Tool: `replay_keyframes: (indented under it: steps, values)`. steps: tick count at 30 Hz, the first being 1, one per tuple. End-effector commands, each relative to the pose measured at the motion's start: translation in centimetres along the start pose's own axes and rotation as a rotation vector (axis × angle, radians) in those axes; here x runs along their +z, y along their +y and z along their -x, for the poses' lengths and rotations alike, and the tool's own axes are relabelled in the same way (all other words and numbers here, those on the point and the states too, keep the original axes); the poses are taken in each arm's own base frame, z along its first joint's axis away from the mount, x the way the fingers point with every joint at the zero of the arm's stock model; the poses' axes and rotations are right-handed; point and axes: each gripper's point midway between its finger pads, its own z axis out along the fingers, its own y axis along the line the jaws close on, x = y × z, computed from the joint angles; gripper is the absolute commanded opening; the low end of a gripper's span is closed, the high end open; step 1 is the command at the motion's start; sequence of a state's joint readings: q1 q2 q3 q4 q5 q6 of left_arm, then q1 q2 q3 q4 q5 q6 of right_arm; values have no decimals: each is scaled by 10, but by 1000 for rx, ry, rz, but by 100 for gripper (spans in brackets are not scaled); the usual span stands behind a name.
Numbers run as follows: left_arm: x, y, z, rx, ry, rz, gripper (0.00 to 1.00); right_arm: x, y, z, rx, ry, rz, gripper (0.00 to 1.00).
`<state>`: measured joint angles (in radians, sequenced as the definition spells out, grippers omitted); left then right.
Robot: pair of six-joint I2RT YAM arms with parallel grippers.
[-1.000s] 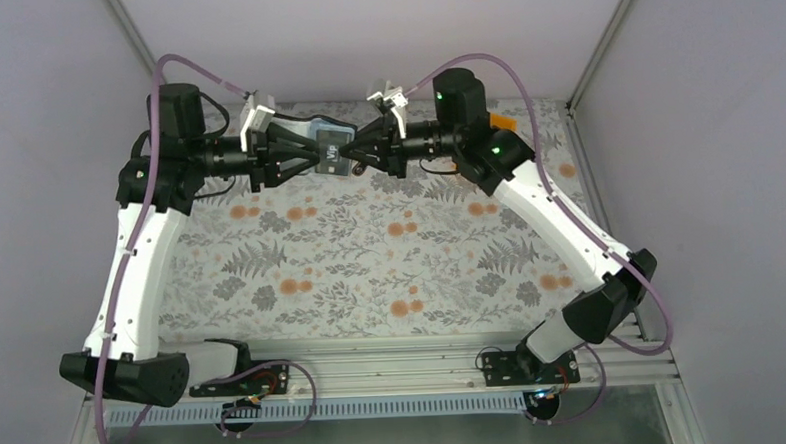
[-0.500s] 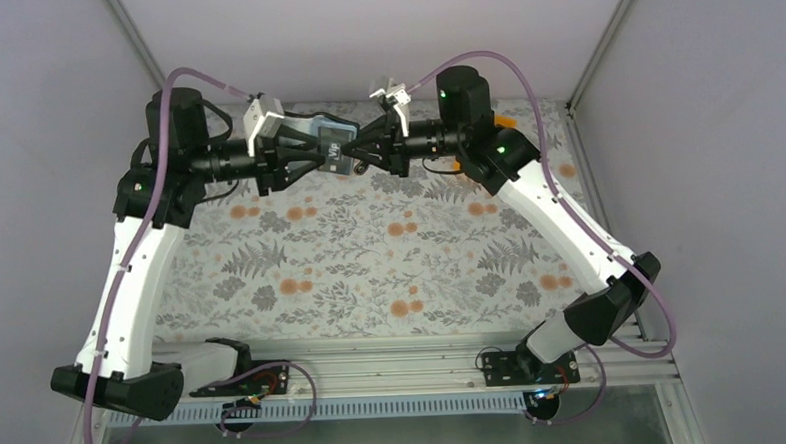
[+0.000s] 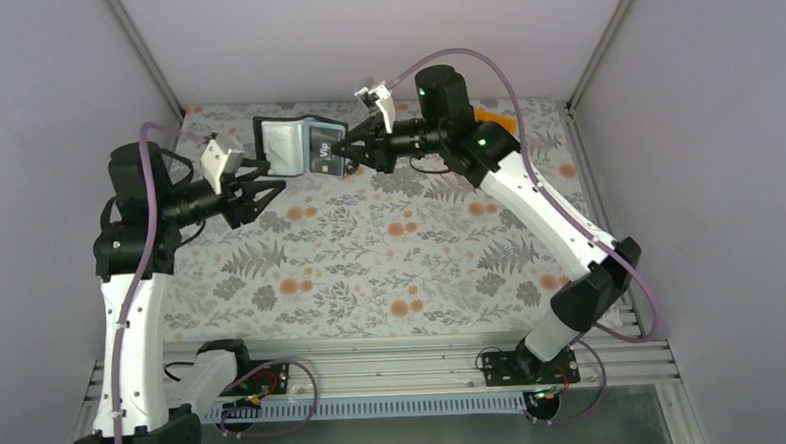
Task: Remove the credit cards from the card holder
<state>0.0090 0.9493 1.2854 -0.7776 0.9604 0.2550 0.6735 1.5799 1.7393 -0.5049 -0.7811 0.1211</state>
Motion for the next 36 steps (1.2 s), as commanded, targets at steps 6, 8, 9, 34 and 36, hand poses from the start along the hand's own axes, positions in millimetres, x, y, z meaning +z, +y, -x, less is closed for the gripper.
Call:
replay_keyframes:
  steps: [6, 8, 9, 34, 36]
  values:
    - [-32, 29, -1, -9, -59, 157, 53, 9, -40, 50, 38, -48, -184, 4]
    - [-33, 32, 1, -22, -61, 161, 53, 7, -40, 51, 48, -37, -198, 4]
    - [-33, 32, 4, -22, -60, 156, 53, 7, -40, 47, 53, -28, -193, 4]
    - [37, 20, -13, -112, 55, -246, 100, 35, -56, -2, 65, 129, -117, 4]
    - [38, 18, -10, -107, 37, -289, 100, 37, -65, -3, 60, 142, -153, 4]
